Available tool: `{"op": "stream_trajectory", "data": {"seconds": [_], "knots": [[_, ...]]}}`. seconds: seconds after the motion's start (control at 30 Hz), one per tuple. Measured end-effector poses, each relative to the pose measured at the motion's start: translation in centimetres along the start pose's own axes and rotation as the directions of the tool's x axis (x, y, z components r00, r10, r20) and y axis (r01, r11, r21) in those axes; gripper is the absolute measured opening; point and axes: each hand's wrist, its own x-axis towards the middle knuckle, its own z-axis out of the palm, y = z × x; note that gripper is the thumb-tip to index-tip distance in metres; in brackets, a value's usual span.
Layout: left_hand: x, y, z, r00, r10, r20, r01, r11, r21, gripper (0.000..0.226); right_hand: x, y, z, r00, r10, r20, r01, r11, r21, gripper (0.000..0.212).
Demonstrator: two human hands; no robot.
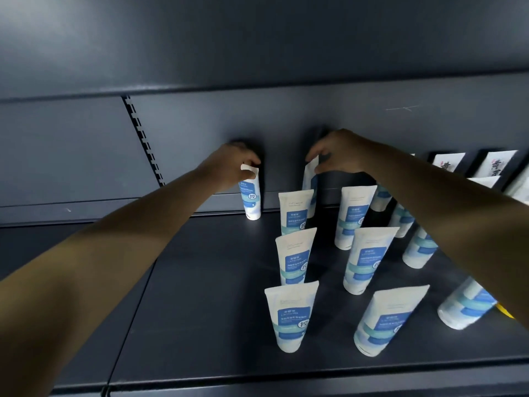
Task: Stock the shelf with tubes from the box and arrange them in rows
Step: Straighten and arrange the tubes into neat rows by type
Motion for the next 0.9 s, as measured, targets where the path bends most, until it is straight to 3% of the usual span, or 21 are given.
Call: {"op": "stream_trajectory", "data": {"seconds": [0.13,0.3,0.4,0.57,0.73,0.9], "knots": [[0.8,0.0,0.8,0.998,-0.056,-0.030,0.056,0.998,0.014,0.018,0.8,0.8,0.6,0.999,-0.018,-0.028,0.016,0.998,-0.063,0.023],[1.6,1.6,1.2,0.985,-0.151,0.080,0.152,0.988,-0.004,0.025,0.5,1.6,1.1,0.999,0.044,-0.029,-0.046,0.997,-0.065,0.018],[2.0,2.3,1.0,0.983,-0.136,0.124,0.141,0.990,-0.030,0.024,-0.2,2.1,0.9,0.998,0.046,-0.053,-0.049,0.997,-0.065,0.018],[3.4,4.1,1.0,0.992,-0.116,0.046,0.122,0.982,-0.146,0.023,-1.1,3.6,0.1,0.991,0.086,-0.099,-0.099,0.987,-0.128,0.020],[4.1,5.2,2.9,0.990,-0.132,0.058,0.140,0.977,-0.160,0.023,-1.6,4.3,0.1,0.984,0.122,-0.130,-0.139,0.982,-0.131,0.023],[4.0,5.4,3.1,0.989,-0.123,0.086,0.136,0.977,-0.163,0.027,-1.1,3.9,0.6,0.992,0.100,-0.080,-0.110,0.983,-0.145,0.025]]}}
